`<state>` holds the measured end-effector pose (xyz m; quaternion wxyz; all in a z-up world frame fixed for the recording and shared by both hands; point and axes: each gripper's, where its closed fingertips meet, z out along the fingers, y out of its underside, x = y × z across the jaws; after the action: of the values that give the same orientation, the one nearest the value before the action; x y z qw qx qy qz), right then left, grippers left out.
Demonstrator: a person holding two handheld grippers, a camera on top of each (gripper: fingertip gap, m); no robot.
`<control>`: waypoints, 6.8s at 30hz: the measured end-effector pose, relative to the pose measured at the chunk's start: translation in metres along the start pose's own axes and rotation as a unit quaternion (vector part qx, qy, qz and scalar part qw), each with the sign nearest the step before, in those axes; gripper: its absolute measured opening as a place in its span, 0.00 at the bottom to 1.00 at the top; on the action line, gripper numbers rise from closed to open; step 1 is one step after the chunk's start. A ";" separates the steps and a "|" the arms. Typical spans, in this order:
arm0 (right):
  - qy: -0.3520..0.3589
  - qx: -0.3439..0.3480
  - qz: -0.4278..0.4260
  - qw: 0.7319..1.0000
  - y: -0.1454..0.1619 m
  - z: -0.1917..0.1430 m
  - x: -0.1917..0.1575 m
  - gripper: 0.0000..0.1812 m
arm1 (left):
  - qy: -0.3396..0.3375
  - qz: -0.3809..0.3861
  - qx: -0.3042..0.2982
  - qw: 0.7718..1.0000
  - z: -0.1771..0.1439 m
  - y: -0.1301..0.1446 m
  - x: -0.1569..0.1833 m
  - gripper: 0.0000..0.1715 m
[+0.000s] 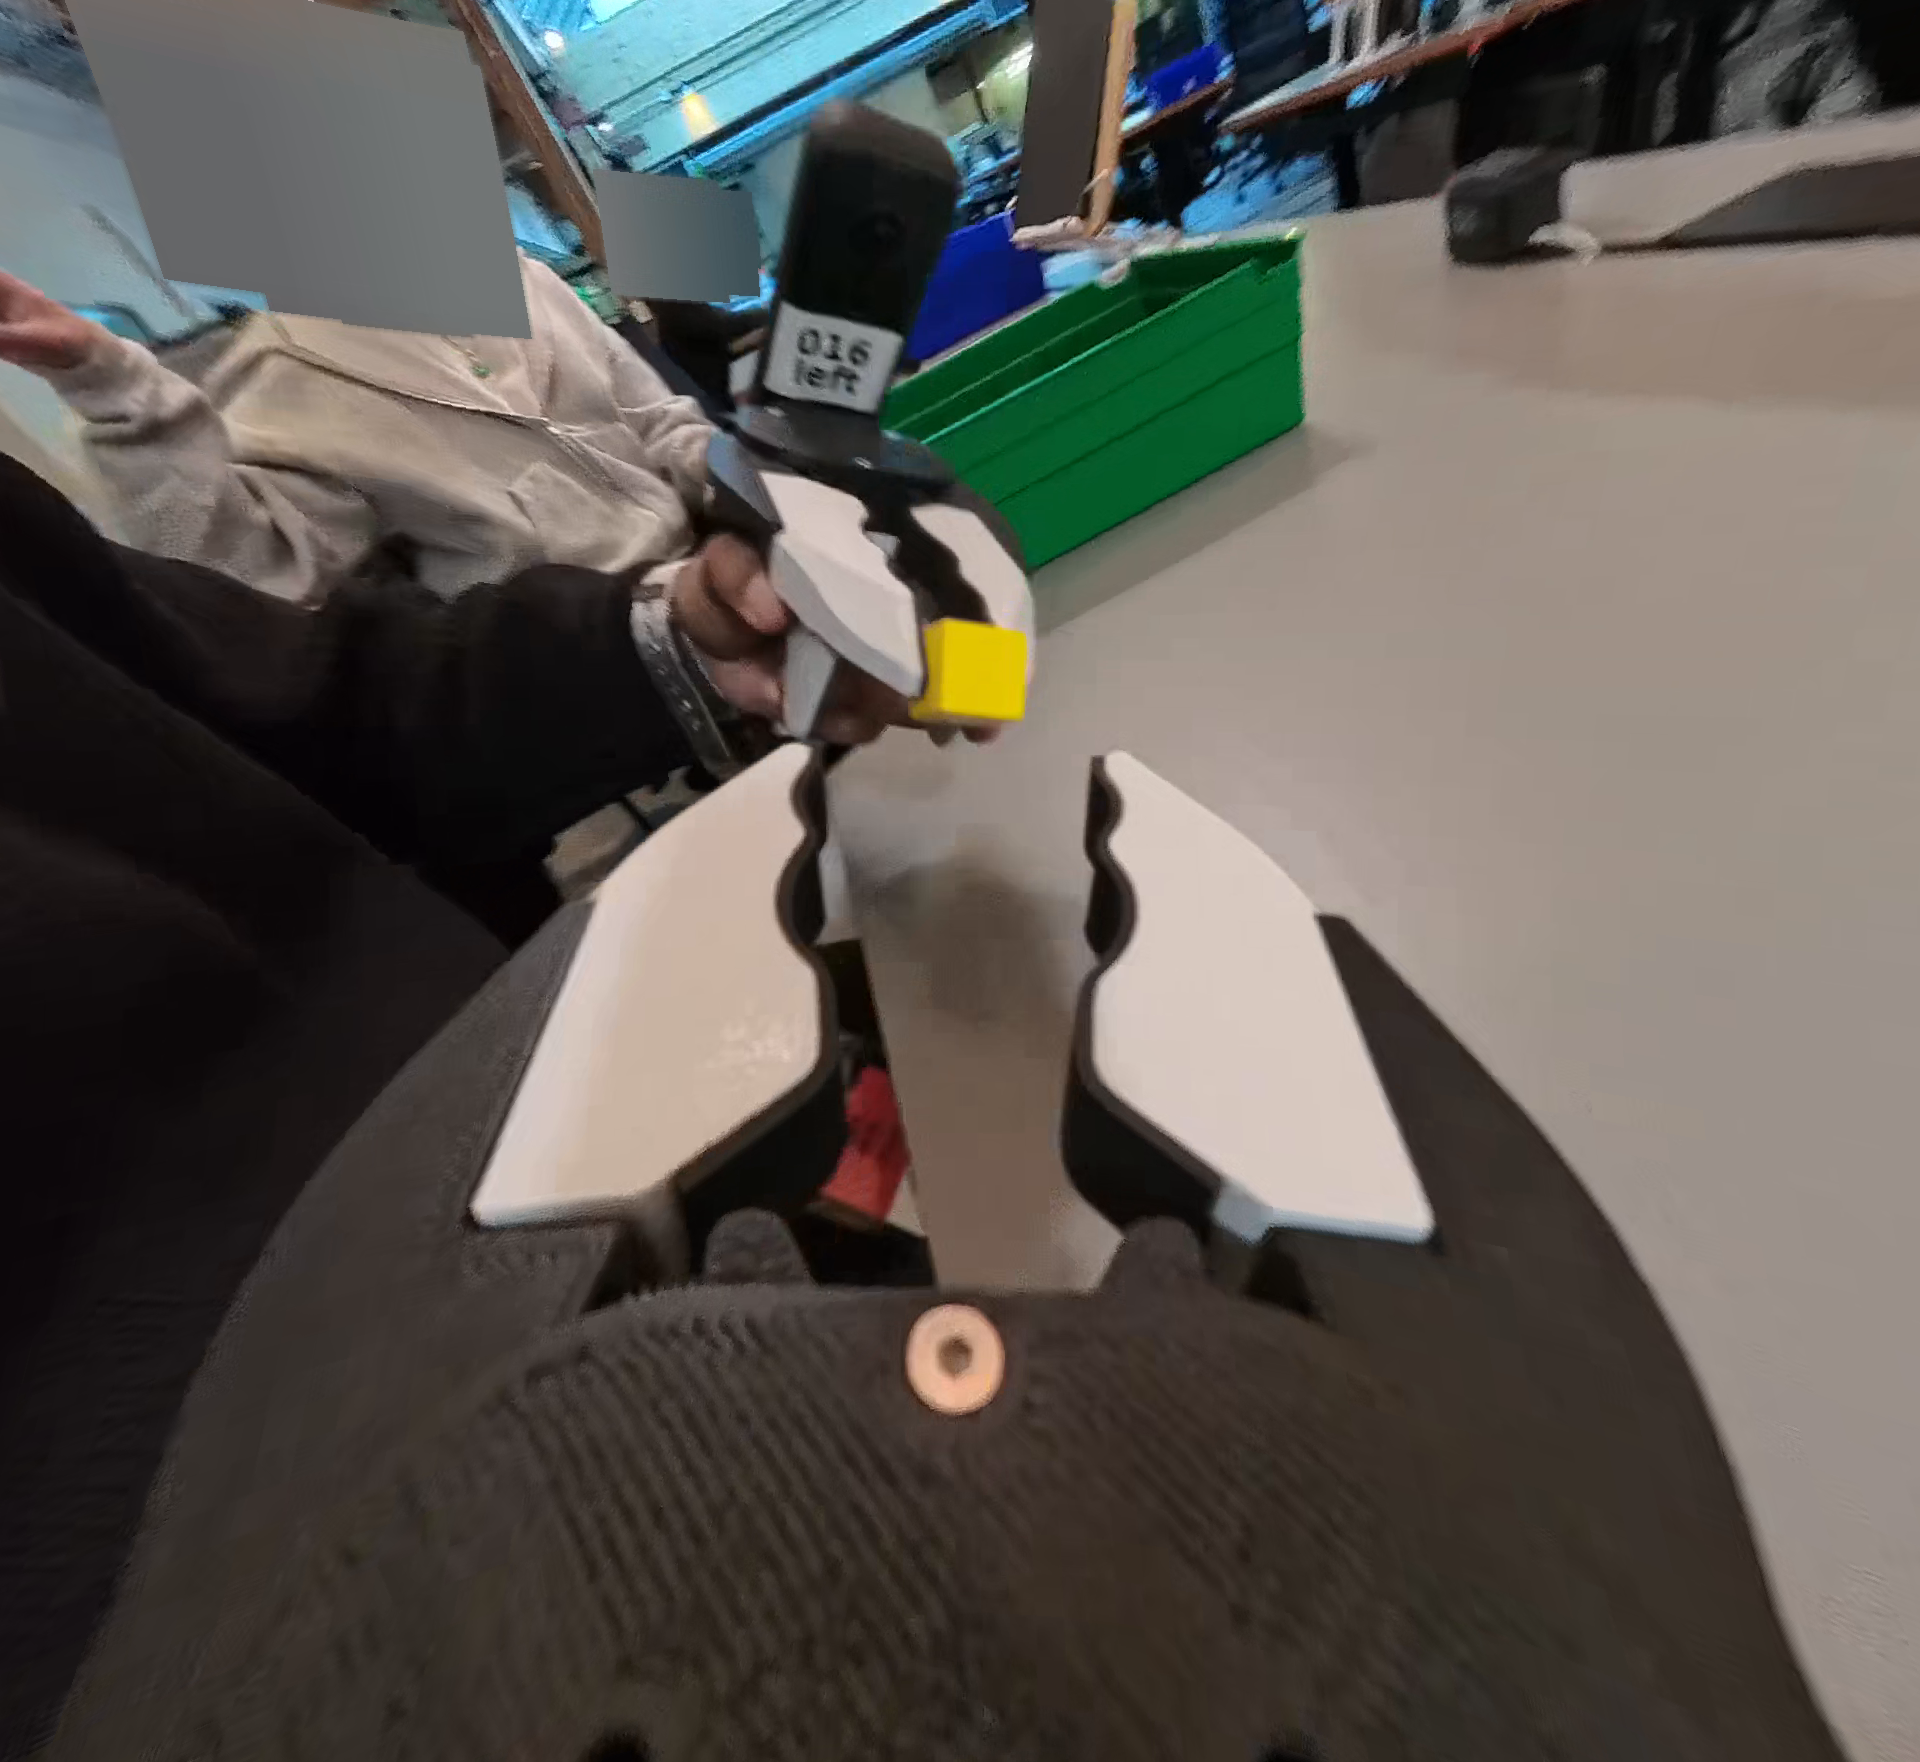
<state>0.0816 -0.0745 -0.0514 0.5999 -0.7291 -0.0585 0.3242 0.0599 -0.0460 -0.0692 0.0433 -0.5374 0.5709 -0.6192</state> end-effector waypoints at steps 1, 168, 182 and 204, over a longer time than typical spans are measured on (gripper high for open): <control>-0.015 -0.005 0.024 1.000 0.003 0.001 0.000 0.24 | 0.011 -0.026 -0.005 1.000 0.005 0.007 -0.001 0.13; 0.357 0.225 -0.131 0.897 -0.151 -0.107 0.091 0.00 | -0.012 -0.057 0.119 0.991 0.011 -0.006 -0.011 0.19; 0.311 0.176 -0.056 0.932 -0.083 -0.041 0.076 0.00 | -0.088 -0.016 0.158 0.983 -0.010 -0.017 -0.024 0.29; 0.197 0.146 -0.071 0.967 -0.046 -0.015 0.070 0.00 | -0.086 0.019 0.062 0.994 0.001 0.010 -0.050 0.28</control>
<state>0.1587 -0.0406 -0.0368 0.7210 -0.6771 0.0571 0.1361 0.0762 -0.0170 -0.1079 0.1371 -0.5738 0.5354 -0.6044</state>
